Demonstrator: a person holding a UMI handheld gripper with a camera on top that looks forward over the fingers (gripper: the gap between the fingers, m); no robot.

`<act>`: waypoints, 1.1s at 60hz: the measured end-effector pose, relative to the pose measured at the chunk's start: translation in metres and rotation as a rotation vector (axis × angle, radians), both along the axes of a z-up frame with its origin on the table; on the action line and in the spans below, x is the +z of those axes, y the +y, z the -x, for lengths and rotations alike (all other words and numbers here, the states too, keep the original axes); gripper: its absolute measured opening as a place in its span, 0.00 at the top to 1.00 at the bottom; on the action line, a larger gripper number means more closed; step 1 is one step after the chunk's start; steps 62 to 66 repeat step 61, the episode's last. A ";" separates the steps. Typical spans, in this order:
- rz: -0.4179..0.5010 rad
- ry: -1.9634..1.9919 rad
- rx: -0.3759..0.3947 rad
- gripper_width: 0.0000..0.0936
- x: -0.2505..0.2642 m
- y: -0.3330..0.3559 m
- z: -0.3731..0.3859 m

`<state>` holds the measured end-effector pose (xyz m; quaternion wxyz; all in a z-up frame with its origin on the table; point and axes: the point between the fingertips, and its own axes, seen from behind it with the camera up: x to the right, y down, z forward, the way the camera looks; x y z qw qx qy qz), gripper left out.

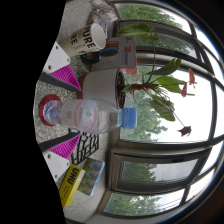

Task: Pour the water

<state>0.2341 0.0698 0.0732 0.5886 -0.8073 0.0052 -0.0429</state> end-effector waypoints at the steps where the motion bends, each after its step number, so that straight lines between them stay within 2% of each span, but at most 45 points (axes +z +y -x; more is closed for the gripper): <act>1: 0.006 -0.006 -0.010 0.10 0.002 -0.004 -0.002; 9: 0.052 -0.042 -0.086 0.08 0.018 -0.049 -0.002; 15: 0.089 -0.013 -0.106 0.09 0.030 -0.098 0.012; 28: 0.090 -0.003 -0.158 0.09 0.062 -0.202 0.034; 38: 0.072 -0.004 -0.171 0.09 0.082 -0.261 0.054; 52: 0.079 -0.009 -0.179 0.09 0.088 -0.302 0.067; 66: 0.082 -0.025 -0.175 0.09 0.090 -0.308 0.066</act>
